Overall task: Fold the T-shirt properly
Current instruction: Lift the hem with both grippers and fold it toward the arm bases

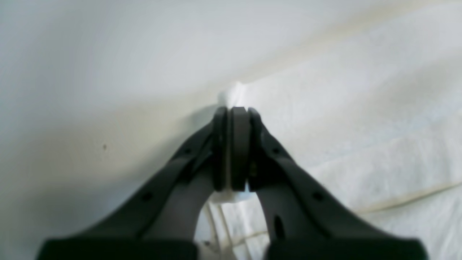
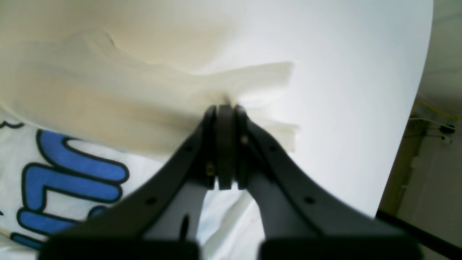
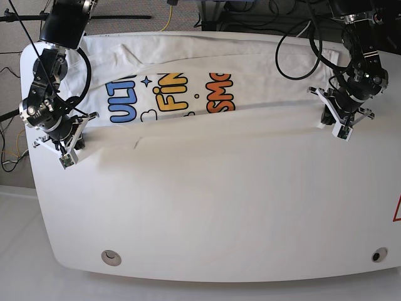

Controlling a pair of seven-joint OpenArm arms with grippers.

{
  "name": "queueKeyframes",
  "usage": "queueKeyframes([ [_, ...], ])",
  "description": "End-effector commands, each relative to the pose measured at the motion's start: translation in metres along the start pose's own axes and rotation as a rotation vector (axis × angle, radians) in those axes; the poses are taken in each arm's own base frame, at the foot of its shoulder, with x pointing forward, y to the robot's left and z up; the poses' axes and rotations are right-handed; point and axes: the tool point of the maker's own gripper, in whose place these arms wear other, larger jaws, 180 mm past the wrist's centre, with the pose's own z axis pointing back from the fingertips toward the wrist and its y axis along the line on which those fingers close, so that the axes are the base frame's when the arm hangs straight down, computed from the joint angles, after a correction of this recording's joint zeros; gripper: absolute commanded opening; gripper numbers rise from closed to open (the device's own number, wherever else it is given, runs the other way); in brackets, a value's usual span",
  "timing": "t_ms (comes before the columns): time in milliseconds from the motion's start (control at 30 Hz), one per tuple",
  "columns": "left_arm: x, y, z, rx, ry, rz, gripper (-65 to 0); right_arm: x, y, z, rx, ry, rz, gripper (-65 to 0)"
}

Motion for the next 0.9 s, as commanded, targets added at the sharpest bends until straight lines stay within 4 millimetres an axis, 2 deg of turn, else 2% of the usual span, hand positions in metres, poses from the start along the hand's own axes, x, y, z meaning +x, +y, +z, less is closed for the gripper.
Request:
queueKeyframes([
  [0,0.01,0.009,0.007,0.026,-0.031,-0.015,-64.7,0.005,-0.008,0.008,-0.031,-0.015,0.015,-64.8],
  [433,0.003,0.002,0.008,0.009,-0.016,-0.032,-64.8,-0.01,0.01,0.009,0.001,0.005,0.003,-65.0],
  [867,-0.007,-0.008,0.027,0.009,-0.001,-0.069,-65.0,-0.027,0.031,0.013,0.022,0.033,0.01,-65.0],
])
